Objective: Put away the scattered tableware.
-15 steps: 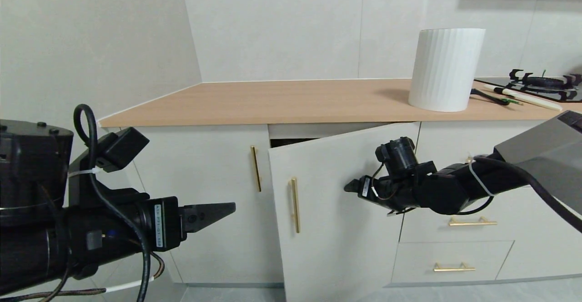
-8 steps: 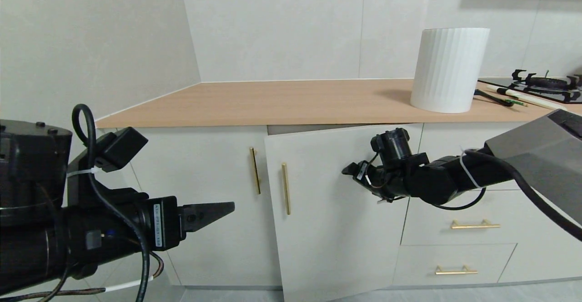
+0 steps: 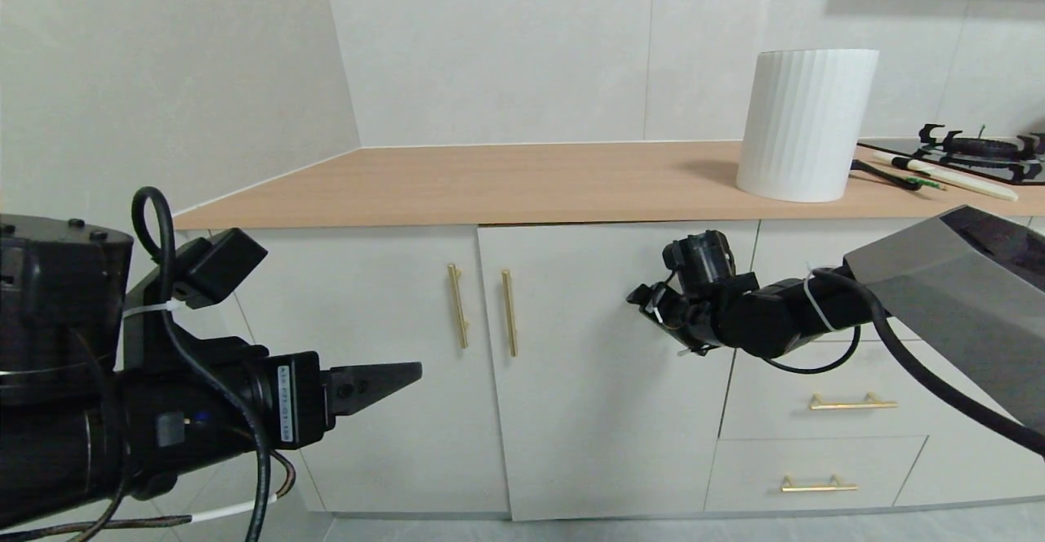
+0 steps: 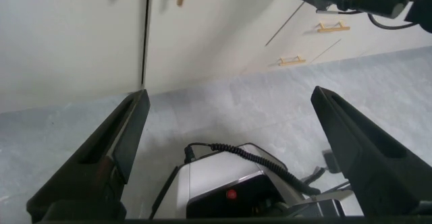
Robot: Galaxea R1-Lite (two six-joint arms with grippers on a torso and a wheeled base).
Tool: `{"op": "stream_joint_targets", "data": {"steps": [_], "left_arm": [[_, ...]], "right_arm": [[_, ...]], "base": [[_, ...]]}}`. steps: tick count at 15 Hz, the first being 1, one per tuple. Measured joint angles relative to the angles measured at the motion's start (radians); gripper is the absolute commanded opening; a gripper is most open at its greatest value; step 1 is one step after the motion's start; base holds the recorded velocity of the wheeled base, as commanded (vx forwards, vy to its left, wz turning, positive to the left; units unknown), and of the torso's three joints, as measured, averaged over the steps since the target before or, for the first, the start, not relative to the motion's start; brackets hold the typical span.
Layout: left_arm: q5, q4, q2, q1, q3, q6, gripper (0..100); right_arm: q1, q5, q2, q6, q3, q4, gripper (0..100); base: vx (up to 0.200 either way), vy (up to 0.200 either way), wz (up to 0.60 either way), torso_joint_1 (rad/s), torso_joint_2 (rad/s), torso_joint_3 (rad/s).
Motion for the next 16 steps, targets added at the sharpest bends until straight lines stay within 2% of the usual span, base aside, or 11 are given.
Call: {"op": "stream_joint_targets", "data": {"steps": [11,14,16], "left_arm": [[0.001,0.000,0.004,0.000,0.000,0.000,100],[0.005,0.000,-0.007,0.011,0.000,0.003,100],[0.040,0.000,-0.040,0.026,0.008,0.006,100]], "right_arm": [[-0.015,-0.024,0.004,-0.002,-0.013,0.033,100],[-0.007,-0.011,-0.100,-0.034,0.052,0.084,100],[-0.005,0.004,-0.230,-0.094,0.148,0.094,100]], "base": [[0.000,0.000,0.00,0.000,0.00,0.000],[0.000,0.000,0.00,0.000,0.00,0.000],[0.000,0.000,0.00,0.000,0.00,0.000]]}}
